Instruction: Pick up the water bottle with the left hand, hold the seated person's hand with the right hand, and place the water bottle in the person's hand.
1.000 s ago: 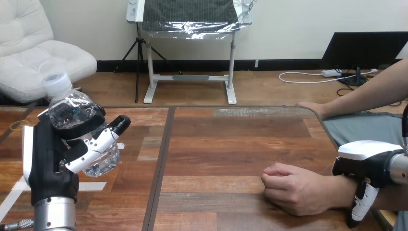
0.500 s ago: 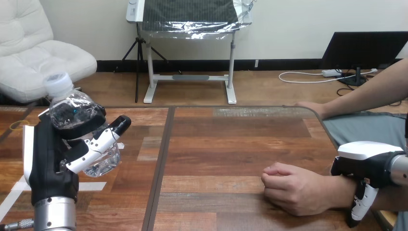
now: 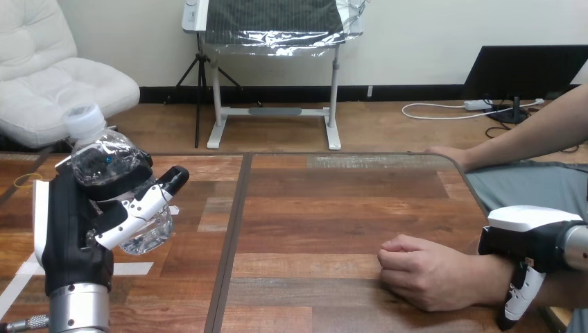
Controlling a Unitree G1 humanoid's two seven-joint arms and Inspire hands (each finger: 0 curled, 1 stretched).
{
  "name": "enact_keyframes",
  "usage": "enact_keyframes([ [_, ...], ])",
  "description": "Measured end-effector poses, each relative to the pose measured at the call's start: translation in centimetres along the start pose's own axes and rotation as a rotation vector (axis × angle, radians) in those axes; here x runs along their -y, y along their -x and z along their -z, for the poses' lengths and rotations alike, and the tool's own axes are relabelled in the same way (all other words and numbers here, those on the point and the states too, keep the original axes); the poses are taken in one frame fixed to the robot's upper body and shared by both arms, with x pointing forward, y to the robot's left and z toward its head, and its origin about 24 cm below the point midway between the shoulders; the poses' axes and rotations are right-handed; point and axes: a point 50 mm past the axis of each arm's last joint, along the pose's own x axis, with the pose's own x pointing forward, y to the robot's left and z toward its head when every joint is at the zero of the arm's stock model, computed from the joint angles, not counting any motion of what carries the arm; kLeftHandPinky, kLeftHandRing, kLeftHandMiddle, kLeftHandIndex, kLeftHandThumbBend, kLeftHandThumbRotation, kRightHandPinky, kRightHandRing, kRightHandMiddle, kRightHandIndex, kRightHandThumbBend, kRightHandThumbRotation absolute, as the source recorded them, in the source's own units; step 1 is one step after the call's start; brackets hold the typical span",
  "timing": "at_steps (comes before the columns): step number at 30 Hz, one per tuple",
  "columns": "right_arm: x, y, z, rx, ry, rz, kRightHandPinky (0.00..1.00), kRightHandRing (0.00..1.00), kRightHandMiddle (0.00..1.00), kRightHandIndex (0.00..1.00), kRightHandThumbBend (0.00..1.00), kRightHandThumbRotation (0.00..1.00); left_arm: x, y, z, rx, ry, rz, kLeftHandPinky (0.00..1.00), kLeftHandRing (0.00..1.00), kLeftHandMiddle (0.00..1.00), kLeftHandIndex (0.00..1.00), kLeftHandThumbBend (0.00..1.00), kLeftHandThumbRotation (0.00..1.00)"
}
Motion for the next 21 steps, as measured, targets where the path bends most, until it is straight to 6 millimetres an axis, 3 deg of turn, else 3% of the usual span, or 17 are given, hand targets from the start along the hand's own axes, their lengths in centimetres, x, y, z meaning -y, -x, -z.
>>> enact_keyframes([
  [21,-0.11,0.46,0.36,0.002,-0.061,0.01,0.12,0.18,0.26,0.27,0.77,0.0,0.03,0.0,0.01,-0.001,0.008,-0.001,0.18,0.22,0.28,0.37,0.51,0.0],
])
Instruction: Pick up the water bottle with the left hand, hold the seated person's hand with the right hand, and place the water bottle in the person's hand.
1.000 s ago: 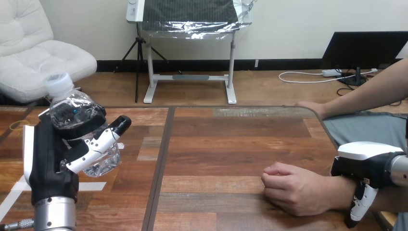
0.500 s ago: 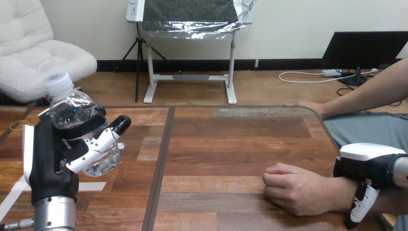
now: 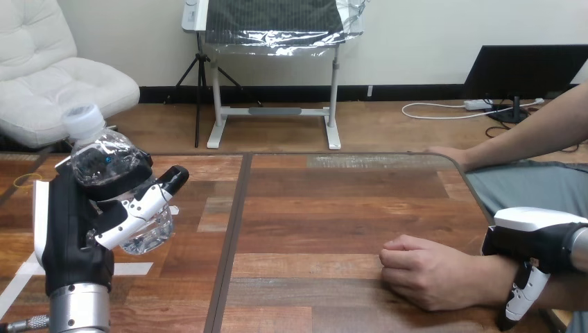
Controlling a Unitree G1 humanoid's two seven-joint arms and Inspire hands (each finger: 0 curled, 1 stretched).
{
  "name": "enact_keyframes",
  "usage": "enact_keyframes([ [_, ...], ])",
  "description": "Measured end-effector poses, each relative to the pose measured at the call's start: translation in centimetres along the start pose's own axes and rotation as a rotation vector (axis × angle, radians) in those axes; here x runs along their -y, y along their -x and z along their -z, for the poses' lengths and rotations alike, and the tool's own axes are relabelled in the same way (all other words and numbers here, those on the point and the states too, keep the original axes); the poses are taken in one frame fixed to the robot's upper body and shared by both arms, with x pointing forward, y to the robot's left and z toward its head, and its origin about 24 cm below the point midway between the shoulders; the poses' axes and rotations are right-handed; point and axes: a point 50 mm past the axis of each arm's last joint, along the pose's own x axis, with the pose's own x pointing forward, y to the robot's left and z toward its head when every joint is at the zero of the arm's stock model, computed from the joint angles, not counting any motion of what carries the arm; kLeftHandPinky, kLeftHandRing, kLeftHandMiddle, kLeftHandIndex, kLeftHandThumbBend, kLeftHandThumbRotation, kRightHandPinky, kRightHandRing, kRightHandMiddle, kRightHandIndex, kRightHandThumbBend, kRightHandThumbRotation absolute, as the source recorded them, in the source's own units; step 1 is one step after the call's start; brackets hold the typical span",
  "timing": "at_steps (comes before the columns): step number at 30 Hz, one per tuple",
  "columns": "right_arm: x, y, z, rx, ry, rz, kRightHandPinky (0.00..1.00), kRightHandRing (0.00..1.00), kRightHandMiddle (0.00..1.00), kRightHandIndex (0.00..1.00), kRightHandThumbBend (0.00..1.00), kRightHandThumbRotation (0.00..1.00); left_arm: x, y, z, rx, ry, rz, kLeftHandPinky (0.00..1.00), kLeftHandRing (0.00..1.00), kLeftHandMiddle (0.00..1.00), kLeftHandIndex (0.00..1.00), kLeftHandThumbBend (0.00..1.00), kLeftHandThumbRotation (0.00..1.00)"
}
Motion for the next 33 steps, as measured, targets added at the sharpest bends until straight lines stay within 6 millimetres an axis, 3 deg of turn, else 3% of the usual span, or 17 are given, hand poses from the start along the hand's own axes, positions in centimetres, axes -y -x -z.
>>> enact_keyframes([
  [33,1.5,1.2,0.0,0.032,-0.069,0.074,0.15,0.2,0.27,0.28,0.78,0.0,0.7,-1.0,0.5,0.01,-0.007,0.009,0.17,0.22,0.28,0.37,0.52,0.0],
])
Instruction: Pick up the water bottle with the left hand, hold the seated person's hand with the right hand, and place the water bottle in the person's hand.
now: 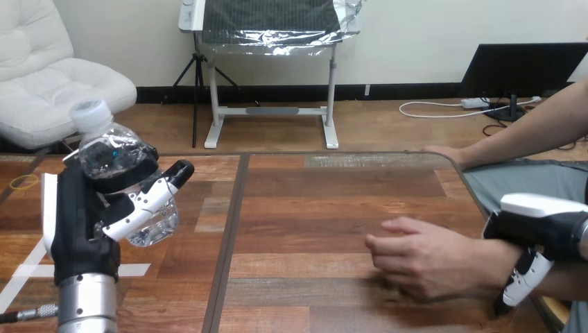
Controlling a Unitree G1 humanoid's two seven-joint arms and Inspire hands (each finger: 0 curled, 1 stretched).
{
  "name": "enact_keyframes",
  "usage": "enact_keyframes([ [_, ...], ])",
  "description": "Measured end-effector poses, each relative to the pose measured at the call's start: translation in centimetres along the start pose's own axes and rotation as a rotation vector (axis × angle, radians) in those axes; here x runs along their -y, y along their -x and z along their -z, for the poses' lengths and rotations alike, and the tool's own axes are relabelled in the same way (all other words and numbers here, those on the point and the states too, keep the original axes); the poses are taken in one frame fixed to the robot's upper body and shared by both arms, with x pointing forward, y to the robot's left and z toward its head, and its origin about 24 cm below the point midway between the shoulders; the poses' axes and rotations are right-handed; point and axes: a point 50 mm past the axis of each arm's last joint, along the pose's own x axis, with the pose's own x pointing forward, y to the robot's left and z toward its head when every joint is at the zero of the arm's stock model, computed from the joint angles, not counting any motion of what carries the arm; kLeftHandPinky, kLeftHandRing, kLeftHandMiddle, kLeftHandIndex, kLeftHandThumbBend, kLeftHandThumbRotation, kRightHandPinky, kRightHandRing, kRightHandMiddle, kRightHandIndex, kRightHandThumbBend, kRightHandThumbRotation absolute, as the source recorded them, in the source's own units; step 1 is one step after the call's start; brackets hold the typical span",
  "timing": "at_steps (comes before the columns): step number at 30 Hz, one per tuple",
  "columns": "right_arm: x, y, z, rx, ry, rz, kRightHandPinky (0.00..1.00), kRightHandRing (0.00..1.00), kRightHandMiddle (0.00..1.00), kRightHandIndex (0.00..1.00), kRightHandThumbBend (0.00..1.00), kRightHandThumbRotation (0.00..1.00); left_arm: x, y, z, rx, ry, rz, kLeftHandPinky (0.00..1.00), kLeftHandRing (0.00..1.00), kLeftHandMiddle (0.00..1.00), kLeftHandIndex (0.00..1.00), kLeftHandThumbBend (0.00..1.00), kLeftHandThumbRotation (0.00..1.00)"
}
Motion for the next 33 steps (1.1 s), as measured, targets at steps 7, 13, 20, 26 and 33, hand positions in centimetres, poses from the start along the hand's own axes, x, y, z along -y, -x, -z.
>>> enact_keyframes([
  [7,0.8,0.4,-0.3,0.024,-0.009,0.038,0.15,0.2,0.27,0.29,0.78,0.0,0.4,-0.4,0.0,0.005,0.0,0.008,0.17,0.22,0.28,0.37,0.52,0.0],
  [13,1.6,0.9,-0.5,0.044,-0.02,0.07,0.14,0.19,0.26,0.28,0.78,0.0,0.7,-0.5,-0.1,0.01,0.0,0.018,0.17,0.23,0.28,0.37,0.53,0.0],
  [20,2.4,1.3,-1.0,0.062,-0.029,0.102,0.13,0.18,0.26,0.29,0.78,0.0,1.0,-0.6,0.0,0.011,0.003,0.028,0.17,0.23,0.28,0.37,0.53,0.0],
  [26,3.0,1.5,-1.3,0.073,-0.03,0.119,0.13,0.18,0.26,0.28,0.78,0.0,1.4,-0.7,0.0,0.01,0.009,0.04,0.18,0.23,0.29,0.37,0.54,0.0],
  [33,3.3,1.6,-1.7,0.085,-0.02,0.131,0.13,0.18,0.26,0.29,0.78,0.0,1.6,-0.9,0.1,0.008,0.02,0.049,0.19,0.24,0.29,0.38,0.54,0.0],
])
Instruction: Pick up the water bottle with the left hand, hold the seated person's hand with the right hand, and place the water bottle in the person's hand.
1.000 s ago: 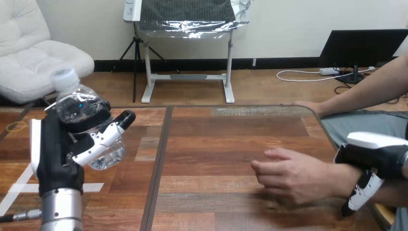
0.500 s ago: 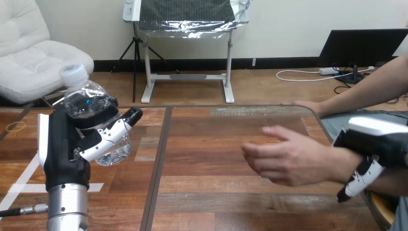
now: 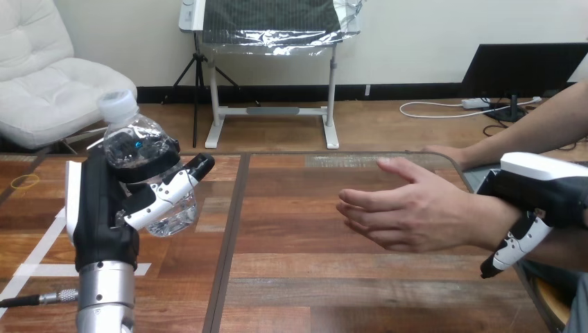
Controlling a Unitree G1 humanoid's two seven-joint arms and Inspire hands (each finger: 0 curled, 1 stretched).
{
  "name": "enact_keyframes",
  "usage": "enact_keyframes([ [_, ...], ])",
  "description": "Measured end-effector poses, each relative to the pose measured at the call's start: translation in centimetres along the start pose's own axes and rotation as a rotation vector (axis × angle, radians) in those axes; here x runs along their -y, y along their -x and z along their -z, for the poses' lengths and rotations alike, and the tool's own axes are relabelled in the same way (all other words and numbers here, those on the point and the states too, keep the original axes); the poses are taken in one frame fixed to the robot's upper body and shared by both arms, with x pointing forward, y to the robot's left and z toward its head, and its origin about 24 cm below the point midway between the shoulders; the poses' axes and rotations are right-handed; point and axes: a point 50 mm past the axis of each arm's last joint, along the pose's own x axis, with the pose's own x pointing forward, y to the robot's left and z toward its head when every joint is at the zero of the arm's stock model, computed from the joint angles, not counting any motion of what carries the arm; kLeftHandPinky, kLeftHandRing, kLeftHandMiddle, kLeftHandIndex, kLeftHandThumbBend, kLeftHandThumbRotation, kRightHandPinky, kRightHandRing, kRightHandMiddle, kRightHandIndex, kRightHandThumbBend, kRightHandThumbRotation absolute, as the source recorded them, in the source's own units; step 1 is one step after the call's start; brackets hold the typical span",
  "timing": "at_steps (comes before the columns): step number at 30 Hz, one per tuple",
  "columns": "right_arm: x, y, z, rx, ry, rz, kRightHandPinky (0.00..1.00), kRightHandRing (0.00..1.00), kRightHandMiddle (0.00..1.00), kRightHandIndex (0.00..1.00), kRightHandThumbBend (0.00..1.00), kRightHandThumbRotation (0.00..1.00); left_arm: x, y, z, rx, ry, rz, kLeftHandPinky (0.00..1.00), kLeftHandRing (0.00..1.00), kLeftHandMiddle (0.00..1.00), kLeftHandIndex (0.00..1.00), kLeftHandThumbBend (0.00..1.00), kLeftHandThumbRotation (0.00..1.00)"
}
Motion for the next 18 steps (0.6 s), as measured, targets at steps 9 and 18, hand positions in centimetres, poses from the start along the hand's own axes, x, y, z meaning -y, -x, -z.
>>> enact_keyframes([
  [9,0.2,-0.1,-0.1,-0.003,0.002,0.005,0.14,0.19,0.27,0.3,0.8,0.0,0.6,-0.4,0.3,-0.011,0.028,0.022,0.19,0.23,0.29,0.37,0.55,0.0],
  [18,0.5,-0.2,-0.3,0.008,0.004,0.011,0.14,0.19,0.27,0.29,0.82,0.0,1.6,-1.1,0.7,-0.023,0.075,0.049,0.19,0.24,0.29,0.38,0.55,0.0],
])
